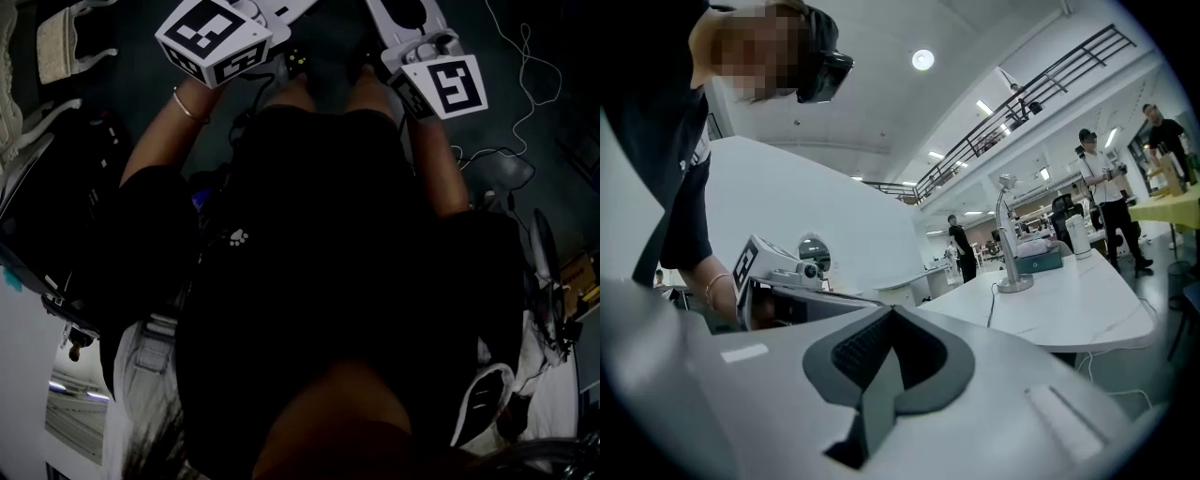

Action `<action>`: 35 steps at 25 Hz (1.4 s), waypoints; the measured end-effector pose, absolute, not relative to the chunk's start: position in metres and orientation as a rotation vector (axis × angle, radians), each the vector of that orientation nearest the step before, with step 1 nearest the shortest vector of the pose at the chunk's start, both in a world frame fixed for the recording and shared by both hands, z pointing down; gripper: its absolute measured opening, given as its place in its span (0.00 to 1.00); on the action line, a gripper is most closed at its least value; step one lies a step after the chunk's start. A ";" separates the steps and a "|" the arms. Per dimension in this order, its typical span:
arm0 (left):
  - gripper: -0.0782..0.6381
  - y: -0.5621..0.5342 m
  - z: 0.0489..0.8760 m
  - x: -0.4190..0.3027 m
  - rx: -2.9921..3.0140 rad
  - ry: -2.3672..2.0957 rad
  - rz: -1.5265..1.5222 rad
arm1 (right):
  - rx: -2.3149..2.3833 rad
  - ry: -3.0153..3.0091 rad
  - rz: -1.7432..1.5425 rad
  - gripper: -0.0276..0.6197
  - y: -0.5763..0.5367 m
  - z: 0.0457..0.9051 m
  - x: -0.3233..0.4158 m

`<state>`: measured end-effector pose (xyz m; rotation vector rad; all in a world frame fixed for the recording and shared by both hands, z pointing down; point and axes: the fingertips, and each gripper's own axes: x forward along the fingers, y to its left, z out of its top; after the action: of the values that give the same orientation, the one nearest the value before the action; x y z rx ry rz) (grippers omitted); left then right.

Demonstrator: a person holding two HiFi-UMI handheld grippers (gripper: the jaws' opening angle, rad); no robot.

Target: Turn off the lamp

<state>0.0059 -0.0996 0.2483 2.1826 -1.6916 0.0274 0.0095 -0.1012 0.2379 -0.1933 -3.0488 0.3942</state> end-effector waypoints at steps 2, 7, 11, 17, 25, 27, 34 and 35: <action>0.12 -0.101 0.244 0.002 2.151 -1.721 0.032 | -0.194 -3.043 0.407 0.04 -0.102 0.236 0.009; 0.12 -0.099 0.234 0.003 2.153 -1.714 -0.015 | -0.194 -3.042 0.397 0.04 -0.099 0.225 0.009; 0.12 -0.097 0.229 0.001 2.140 -1.727 -0.019 | -0.215 -3.050 0.387 0.04 -0.098 0.220 0.006; 0.12 -0.091 0.221 -0.003 2.112 -1.758 -0.001 | -0.256 -3.048 0.374 0.04 -0.093 0.212 0.003; 0.12 -0.084 0.206 -0.007 2.114 -1.764 0.016 | -0.317 -3.066 0.347 0.04 -0.086 0.196 -0.002; 0.12 -0.084 0.204 -0.007 2.118 -1.768 0.037 | -0.326 -3.063 0.354 0.04 -0.085 0.195 -0.003; 0.12 -0.080 0.196 -0.008 2.124 -1.774 0.030 | -0.344 -3.077 0.319 0.04 -0.081 0.186 -0.004; 0.12 -0.079 0.196 -0.008 2.124 -1.778 0.028 | -0.341 -3.078 0.322 0.04 -0.080 0.186 -0.004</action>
<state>-0.0078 -0.0791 0.1956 2.1239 -1.7776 0.0283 -0.0038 -0.0797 0.1861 -0.3410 -3.0780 0.3216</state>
